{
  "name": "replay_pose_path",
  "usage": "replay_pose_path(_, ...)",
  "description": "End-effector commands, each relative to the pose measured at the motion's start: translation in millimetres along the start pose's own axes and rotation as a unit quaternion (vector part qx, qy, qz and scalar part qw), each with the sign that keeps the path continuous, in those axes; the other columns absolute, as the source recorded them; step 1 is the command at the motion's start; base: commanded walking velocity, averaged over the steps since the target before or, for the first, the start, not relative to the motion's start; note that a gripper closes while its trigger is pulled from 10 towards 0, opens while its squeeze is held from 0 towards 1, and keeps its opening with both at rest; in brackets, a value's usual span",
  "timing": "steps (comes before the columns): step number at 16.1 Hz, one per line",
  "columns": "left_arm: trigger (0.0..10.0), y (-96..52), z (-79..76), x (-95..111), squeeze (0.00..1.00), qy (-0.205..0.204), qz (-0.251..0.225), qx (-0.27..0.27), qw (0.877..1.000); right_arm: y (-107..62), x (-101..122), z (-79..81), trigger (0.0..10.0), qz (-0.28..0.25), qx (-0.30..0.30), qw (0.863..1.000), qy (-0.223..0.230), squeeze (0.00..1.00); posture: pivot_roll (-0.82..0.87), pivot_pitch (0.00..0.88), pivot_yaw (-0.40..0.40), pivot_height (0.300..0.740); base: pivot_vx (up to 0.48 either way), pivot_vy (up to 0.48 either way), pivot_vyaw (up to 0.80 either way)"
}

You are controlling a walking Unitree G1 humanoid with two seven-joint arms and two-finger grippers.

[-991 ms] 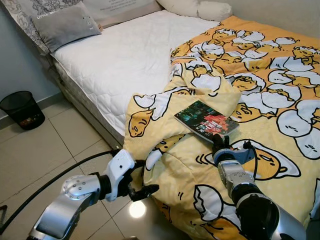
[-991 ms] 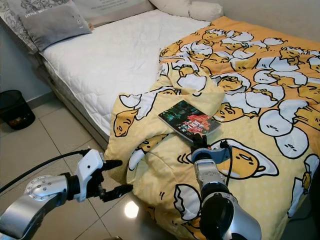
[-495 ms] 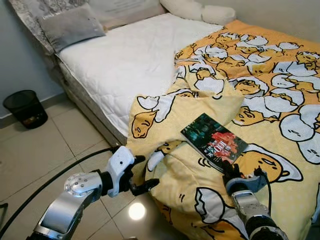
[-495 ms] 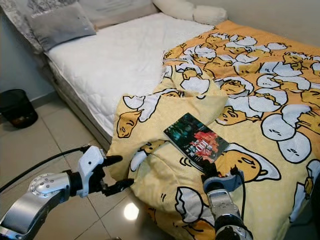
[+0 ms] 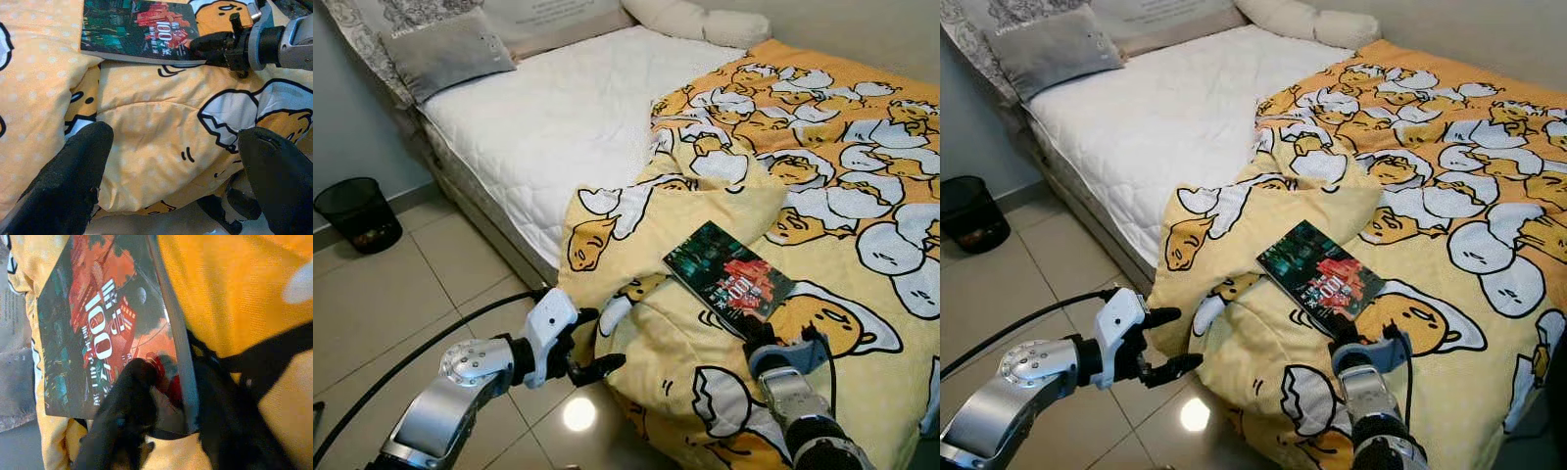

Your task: Clean up the room

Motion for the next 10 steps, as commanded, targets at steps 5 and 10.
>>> replay_pose_path(5, 10.0, -4.5, 1.4, 2, 1.0, 0.017, 0.01, -0.001, 1.0, -2.1, -32, -5.5, 10.0, 0.081, -0.046, 0.995, -0.03, 1.0, 0.1, 0.0, 0.079, 0.74, 0.0, 0.0, 0.0)
replay_pose_path(10, 10.0, -8.9, 0.8, 0, 1.0, 0.017, 0.02, -0.003, 1.0, -3.0, -55, 0.7, 10.0, 0.131, -0.081, 0.986, -0.07, 0.0, 0.12, 0.0, 0.092, 0.74, 0.0, 0.0, 0.0)
Point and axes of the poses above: a point about 5 cm out from each wrist's last joint towards the gripper, its own y axis pointing out of the wrist towards the gripper, its own x axis along the axis of the wrist's last joint, z = x × y, the point moved 4 cm from there along y, pointing out of the wrist towards the gripper, and after that the axes turned 15 degrees about -y, right-handed, at the moved point
